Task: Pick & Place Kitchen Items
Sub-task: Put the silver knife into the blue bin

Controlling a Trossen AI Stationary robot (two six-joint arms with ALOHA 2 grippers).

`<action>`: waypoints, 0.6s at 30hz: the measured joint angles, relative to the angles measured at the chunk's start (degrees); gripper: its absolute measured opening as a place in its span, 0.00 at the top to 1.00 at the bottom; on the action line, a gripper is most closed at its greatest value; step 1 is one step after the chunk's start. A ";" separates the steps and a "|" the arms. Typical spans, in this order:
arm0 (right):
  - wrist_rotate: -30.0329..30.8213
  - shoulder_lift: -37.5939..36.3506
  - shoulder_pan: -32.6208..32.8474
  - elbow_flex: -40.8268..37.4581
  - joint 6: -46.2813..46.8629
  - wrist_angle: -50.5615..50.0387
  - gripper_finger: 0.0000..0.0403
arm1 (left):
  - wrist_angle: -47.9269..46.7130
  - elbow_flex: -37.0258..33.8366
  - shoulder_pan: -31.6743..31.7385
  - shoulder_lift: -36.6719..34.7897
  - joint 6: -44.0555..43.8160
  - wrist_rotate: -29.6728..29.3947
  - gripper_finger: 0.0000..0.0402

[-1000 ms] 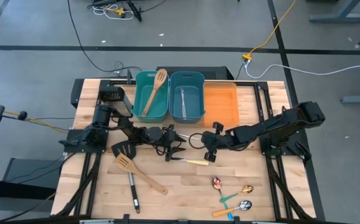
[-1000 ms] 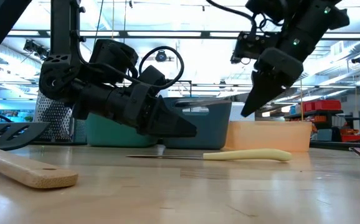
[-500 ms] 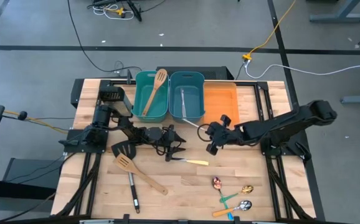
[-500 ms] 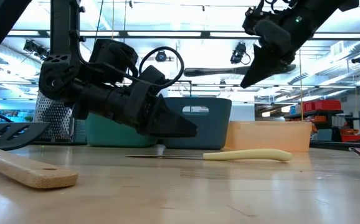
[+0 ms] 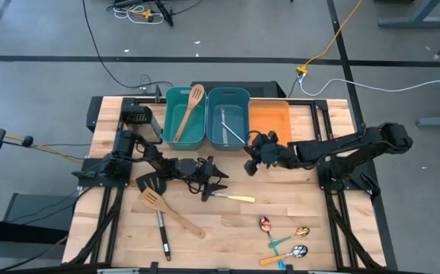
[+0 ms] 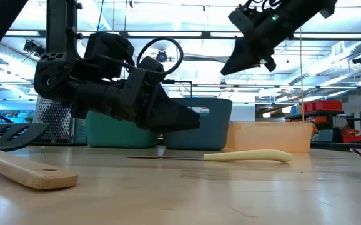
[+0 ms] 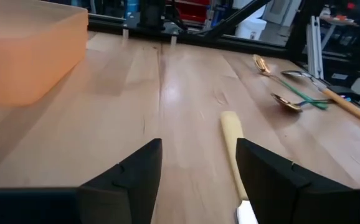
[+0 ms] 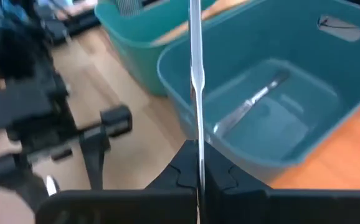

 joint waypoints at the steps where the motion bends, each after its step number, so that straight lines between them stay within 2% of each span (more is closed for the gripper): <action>1: -0.25 0.00 -0.58 0.00 -0.04 1.03 1.00 | 0.00 0.02 -0.07 0.00 -0.02 0.00 0.48; 10: -0.31 0.75 -5.48 0.04 -0.04 12.28 1.00 | 1.80 0.02 -0.31 0.00 -0.02 0.04 0.48; 18: -0.50 5.24 -9.25 0.04 1.08 21.52 1.00 | 2.29 0.02 -0.37 0.00 -0.04 1.47 0.48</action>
